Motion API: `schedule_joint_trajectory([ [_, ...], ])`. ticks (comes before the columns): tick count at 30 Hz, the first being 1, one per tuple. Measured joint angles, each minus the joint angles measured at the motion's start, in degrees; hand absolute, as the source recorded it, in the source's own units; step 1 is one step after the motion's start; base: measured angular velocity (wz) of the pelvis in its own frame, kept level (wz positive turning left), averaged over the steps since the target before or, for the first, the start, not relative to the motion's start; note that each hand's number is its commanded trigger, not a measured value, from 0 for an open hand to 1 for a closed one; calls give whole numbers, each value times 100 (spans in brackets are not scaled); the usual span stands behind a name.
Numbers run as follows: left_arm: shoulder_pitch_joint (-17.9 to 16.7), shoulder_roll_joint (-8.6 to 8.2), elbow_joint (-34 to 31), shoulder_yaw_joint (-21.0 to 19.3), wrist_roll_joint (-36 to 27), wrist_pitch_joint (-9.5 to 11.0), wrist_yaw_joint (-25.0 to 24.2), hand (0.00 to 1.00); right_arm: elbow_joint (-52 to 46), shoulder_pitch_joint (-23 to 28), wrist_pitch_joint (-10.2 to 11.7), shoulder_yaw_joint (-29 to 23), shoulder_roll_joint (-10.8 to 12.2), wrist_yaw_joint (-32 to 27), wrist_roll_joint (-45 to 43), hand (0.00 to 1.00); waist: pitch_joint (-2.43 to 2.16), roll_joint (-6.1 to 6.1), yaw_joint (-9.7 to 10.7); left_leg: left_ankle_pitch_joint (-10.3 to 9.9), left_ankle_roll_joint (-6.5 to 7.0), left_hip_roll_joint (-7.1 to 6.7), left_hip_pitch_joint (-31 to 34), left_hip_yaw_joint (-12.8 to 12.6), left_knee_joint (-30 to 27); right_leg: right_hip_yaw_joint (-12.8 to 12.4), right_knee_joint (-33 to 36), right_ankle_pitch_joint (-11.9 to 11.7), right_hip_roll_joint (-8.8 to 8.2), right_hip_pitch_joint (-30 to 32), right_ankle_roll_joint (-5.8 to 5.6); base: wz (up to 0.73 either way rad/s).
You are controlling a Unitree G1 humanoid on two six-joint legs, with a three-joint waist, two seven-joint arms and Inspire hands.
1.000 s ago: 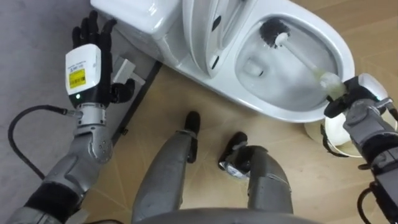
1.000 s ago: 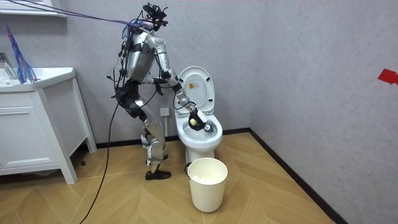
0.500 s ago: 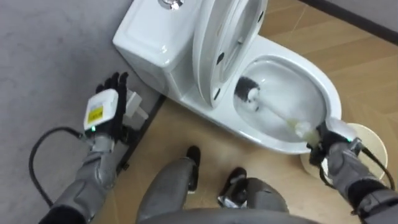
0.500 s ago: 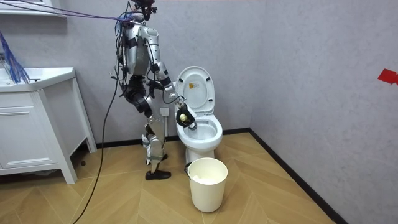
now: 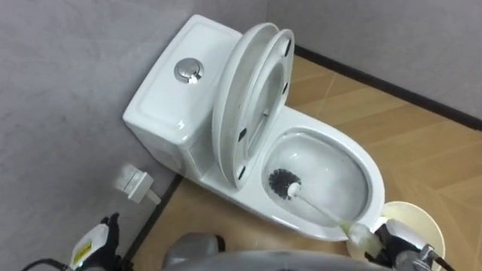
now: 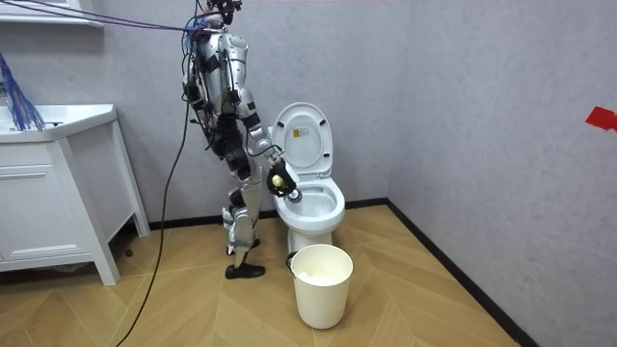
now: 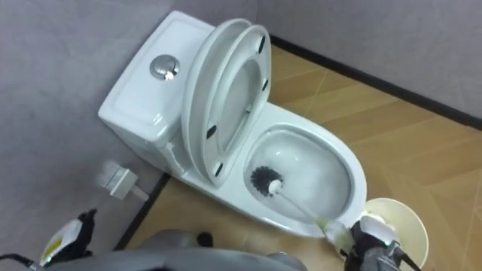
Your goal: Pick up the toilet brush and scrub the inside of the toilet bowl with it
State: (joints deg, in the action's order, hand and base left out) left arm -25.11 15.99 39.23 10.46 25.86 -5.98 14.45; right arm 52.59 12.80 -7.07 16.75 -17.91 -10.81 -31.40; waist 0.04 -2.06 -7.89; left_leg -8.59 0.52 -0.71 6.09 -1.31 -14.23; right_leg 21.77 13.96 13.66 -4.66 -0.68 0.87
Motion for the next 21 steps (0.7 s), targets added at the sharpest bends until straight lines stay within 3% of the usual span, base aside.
schedule_joint_trajectory([
  [4, 87, -181, 375, -142, -327, -49, -288, 0, 39, -28, 97, -87, 124, -44, 195, 100, 24, -10, 26, -30, -1, -12, -296, -50, 162, -93, -162, 11, 37, -240, -34, -7],
  [6, 91, -198, 499, -213, -406, -58, -429, 0, 50, -35, 129, -258, 232, -79, 248, 100, 13, -27, 30, -30, -5, -23, -421, -102, 267, -138, -237, 13, 55, -342, -38, -10],
  [10, 224, -416, 924, -580, -663, -138, -533, 0, 98, -112, 161, -531, 392, -231, 622, 100, 16, -35, 129, -40, -19, -30, -596, -185, 302, -326, -351, 15, 70, -497, -41, -12],
  [13, 320, -448, 1056, -594, -776, -177, -634, 0, 82, -85, 261, -812, 503, -425, 887, 100, 16, -31, 219, -65, -43, -15, -688, -251, 298, -422, -427, 14, 82, -587, -38, -15],
  [17, 412, -569, 1160, -767, -784, -195, -709, 0, -174, -16, 310, -1271, 583, -748, 914, 100, 18, 23, 373, -66, -43, 9, -823, -504, 302, -688, -424, 15, 85, -613, -35, -30],
  [21, 609, -591, 1329, -839, -783, -215, -727, 0, -497, 114, 392, -1441, 630, -1136, 1187, 100, 22, 37, 490, -71, -46, 17, -973, -529, 352, -1007, -430, 16, 104, -616, -30, -39],
])
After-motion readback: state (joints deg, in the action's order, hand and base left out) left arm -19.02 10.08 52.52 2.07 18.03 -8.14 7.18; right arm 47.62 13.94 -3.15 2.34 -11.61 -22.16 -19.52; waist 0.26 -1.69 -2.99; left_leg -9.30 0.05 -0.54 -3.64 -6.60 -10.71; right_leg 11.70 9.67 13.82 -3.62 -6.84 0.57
